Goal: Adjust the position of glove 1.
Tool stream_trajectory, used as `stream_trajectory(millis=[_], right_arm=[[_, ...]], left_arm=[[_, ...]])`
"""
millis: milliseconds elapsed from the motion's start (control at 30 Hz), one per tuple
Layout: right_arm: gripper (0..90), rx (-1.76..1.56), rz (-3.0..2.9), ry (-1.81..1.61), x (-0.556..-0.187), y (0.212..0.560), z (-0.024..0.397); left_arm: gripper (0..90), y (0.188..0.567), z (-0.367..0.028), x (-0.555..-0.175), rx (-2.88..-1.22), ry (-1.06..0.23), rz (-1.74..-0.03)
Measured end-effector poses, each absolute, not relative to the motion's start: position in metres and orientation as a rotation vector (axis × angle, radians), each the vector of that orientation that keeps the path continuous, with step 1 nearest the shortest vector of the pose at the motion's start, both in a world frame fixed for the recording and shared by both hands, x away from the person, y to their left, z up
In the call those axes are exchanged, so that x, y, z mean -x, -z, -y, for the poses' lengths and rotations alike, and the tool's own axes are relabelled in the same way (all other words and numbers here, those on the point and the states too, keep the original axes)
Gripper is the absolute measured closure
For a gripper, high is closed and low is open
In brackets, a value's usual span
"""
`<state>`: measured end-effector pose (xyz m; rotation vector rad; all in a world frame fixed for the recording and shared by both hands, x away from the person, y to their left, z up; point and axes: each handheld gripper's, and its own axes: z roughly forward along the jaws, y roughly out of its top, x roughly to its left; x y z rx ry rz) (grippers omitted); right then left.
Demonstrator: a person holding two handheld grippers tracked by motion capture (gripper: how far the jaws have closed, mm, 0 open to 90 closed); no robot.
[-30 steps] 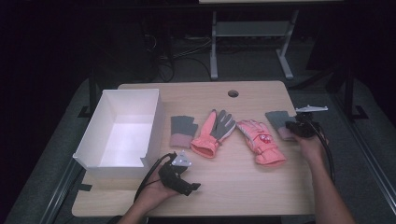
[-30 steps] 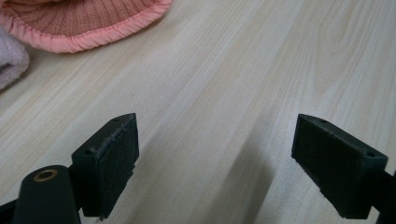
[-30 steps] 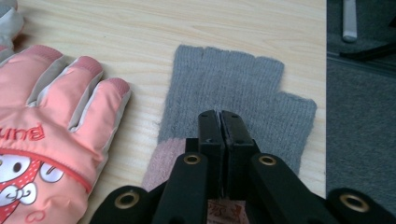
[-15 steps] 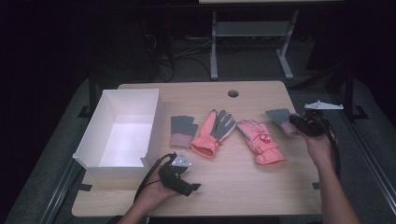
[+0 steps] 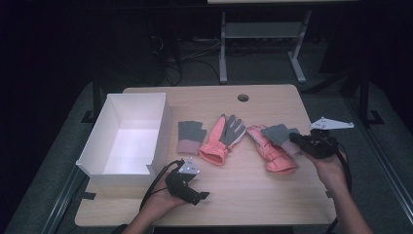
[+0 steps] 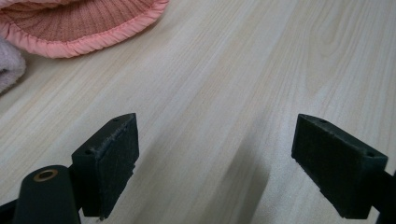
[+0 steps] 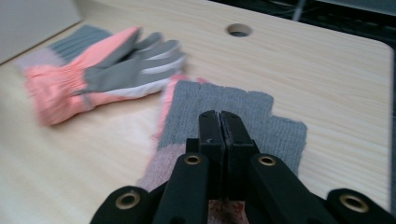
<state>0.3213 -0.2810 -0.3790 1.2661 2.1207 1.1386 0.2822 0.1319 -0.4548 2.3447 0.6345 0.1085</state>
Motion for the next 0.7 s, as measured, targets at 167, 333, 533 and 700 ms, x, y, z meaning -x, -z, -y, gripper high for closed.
stream_trajectory(millis=[167, 333, 533, 700], right_arm=[[88.6, -1.206, -2.181, -1.183, -0.306, 0.373, 0.264], [90.0, -1.147, -2.241, -1.21, -0.291, 0.373, 0.246], [90.0, -1.097, -2.335, -1.204, -0.284, 0.385, 0.222], [90.0, -1.033, -2.435, -1.173, -0.279, 0.397, 0.199]], left_arm=[[14.4, 0.456, -0.131, -0.281, -2.338, -0.102, -0.645], [14.4, 0.456, -0.132, -0.282, -2.341, -0.104, -0.646], [14.4, 0.457, -0.132, -0.282, -2.342, -0.107, -0.649], [14.5, 0.457, -0.132, -0.282, -2.356, -0.107, -0.636]])
